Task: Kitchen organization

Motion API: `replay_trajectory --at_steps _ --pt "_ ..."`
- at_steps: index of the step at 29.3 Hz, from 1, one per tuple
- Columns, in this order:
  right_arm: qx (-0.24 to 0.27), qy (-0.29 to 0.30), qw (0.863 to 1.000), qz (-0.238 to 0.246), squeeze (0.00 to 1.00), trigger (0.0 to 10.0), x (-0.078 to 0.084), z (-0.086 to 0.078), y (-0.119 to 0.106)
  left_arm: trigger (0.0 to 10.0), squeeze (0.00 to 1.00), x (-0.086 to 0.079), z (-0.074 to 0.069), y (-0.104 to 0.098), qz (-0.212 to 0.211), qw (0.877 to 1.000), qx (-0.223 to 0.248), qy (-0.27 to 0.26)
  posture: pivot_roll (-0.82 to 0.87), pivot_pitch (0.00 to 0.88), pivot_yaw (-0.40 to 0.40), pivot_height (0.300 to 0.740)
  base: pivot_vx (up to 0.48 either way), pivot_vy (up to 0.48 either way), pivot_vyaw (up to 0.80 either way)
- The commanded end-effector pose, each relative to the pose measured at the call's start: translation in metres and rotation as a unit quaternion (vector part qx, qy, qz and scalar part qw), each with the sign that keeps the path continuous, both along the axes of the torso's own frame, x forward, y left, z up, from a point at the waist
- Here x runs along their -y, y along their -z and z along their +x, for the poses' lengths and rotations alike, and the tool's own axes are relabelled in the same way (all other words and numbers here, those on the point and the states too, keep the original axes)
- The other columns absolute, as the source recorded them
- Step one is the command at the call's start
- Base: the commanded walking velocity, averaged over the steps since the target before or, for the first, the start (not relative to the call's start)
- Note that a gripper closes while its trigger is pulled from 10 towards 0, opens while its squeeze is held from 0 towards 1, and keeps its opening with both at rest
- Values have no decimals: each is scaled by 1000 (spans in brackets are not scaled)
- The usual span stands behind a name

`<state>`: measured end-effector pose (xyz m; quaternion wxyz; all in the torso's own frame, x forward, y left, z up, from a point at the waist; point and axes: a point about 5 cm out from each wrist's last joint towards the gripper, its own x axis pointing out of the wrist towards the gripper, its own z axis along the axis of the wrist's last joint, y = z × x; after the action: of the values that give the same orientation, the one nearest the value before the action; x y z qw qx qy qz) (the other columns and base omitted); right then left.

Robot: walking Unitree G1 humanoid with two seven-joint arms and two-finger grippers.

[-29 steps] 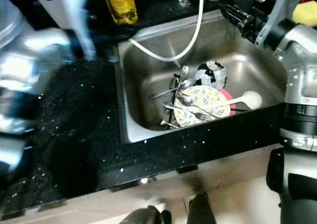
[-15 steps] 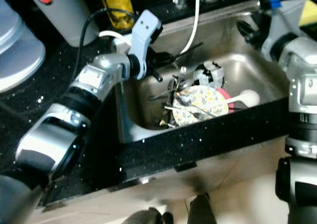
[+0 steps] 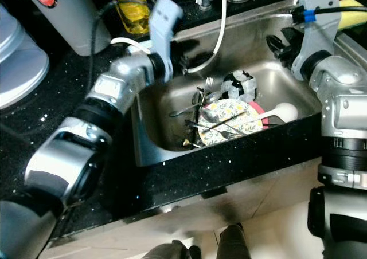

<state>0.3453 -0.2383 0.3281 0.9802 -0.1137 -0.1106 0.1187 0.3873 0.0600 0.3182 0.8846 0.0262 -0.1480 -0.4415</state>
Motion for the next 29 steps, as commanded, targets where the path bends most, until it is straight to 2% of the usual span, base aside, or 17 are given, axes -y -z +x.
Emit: replay_trajectory --at_steps 1,2,3,5,8,9,10,12,13,14,15,16,18,24,27,28,29 --pt "51 -8 999 13 0 10000 -8 -6 -10 10000 0 -16 -8 -1 -9 999 41 -19 -188 144 154 740 0 0 0" --pt "70 -6 997 26 0 10000 -11 -9 -12 10000 0 -19 -16 -3 -11 997 74 -32 -187 142 151 740 0 0 0" --pt "70 -6 997 26 0 10000 -11 -9 -12 10000 0 -19 -16 -3 -11 997 74 -32 -187 142 151 740 0 0 0" --pt "104 -4 993 55 0 10000 -22 -16 -9 10000 0 -24 -39 -4 -26 986 139 -88 -169 132 139 740 0 0 0" --pt "111 -4 992 56 0 10000 -28 -19 -4 10000 0 -27 -49 -2 -33 979 163 -121 -163 128 137 740 0 0 0" --pt "121 -1 991 58 0 10000 -35 -24 -1 10000 0 -30 -63 0 -43 969 186 -158 -157 123 132 740 0 0 0" --pt "121 -1 991 58 0 10000 -35 -24 -1 10000 0 -30 -63 0 -43 969 186 -158 -157 123 132 740 0 0 0" --pt "139 1 988 63 0 10000 -46 -32 1 10000 0 -44 -83 -1 -52 946 223 -231 -137 111 127 740 0 0 0" --pt "139 1 988 63 0 10000 -46 -32 1 10000 0 -44 -83 -1 -52 946 223 -231 -137 111 127 740 0 0 0" --pt "148 1 987 66 0 10000 -50 -36 1 10000 0 -52 -90 -2 -55 935 234 -260 -137 111 127 740 0 0 0" --pt "154 -1 986 64 0 10000 -54 -39 1 10000 0 -62 -95 -4 -60 926 234 -288 -134 104 127 740 0 0 0" --pt "154 -1 986 64 0 10000 -54 -39 1 10000 0 -62 -95 -4 -60 926 234 -288 -134 104 127 740 0 0 0" --pt "163 -1 984 65 0 10000 -56 -40 4 10000 0 -86 -111 -1 -67 903 228 -359 -112 86 118 740 0 0 0" --pt "160 -5 984 76 0 10000 -59 -38 8 10000 0 -98 -123 9 -73 885 202 -414 -96 73 107 740 0 0 0" --pt "155 -15 984 85 0 10000 -66 -33 11 10000 0 -111 -137 21 -63 860 183 -473 -70 61 86 740 0 0 0" --pt "150 -23 984 88 0 10000 -70 -30 14 10000 0 -117 -142 31 -41 854 174 -488 -52 51 69 740 0 0 0" --pt "150 -23 984 88 0 10000 -70 -30 14 10000 0 -117 -142 31 -41 854 174 -488 -52 51 69 740 0 0 0"
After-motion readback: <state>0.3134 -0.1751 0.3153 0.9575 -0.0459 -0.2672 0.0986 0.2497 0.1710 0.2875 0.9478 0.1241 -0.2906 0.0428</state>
